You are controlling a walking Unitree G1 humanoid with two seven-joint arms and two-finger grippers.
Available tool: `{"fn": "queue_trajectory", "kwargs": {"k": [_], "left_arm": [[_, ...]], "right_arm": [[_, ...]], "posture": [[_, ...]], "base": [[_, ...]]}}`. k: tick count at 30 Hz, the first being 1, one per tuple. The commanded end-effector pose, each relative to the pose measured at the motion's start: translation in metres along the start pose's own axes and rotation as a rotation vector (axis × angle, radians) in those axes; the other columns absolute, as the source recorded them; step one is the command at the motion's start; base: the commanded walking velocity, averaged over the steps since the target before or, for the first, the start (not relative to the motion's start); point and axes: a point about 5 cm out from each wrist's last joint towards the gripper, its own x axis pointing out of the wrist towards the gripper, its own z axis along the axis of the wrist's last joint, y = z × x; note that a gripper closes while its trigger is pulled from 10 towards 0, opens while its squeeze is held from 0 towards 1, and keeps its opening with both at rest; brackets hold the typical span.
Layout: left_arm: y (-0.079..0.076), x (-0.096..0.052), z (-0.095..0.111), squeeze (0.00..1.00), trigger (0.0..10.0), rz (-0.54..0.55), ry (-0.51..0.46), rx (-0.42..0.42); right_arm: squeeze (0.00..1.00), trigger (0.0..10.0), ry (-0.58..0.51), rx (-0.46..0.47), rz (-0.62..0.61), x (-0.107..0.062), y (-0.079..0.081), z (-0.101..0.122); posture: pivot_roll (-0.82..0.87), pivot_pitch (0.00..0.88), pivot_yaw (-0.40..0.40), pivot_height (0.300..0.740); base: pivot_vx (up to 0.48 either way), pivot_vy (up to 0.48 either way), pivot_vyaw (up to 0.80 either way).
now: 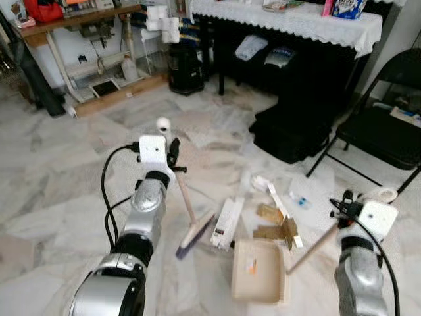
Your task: Sweep floor
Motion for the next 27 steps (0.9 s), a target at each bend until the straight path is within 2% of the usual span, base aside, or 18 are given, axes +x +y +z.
{"fn": "queue_trajectory", "kwargs": {"k": [1,12,21,27], "left_arm": [[-0.002,0.005,0.012,0.00,10.0,-0.007,-0.049,0.001],[-0.009,0.005,0.009,0.00,10.0,-0.042,-0.031,0.016],[-0.015,0.006,0.007,0.00,10.0,-0.078,-0.008,0.042],[-0.013,0.006,0.008,0.00,10.0,-0.083,-0.005,0.049]], "right_arm": [[0.00,10.0,-0.028,0.010,-0.023,-0.002,-0.001,0.003],[0.00,10.0,0.034,0.006,-0.146,-0.016,-0.024,-0.016],[0.00,10.0,0.002,0.010,-0.159,-0.022,-0.027,-0.013],[0.00,10.0,-0.019,0.019,-0.146,-0.020,-0.023,-0.009]], "posture": [[-0.18,0.000,0.042,0.740],[-0.18,0.000,0.063,0.740],[-0.20,0.011,0.091,0.740],[-0.19,0.005,0.096,0.740]], "base": [[0.000,0.000,0.00],[0.000,0.000,0.00],[0.000,0.000,0.00],[0.000,-0.325,0.00]]}}
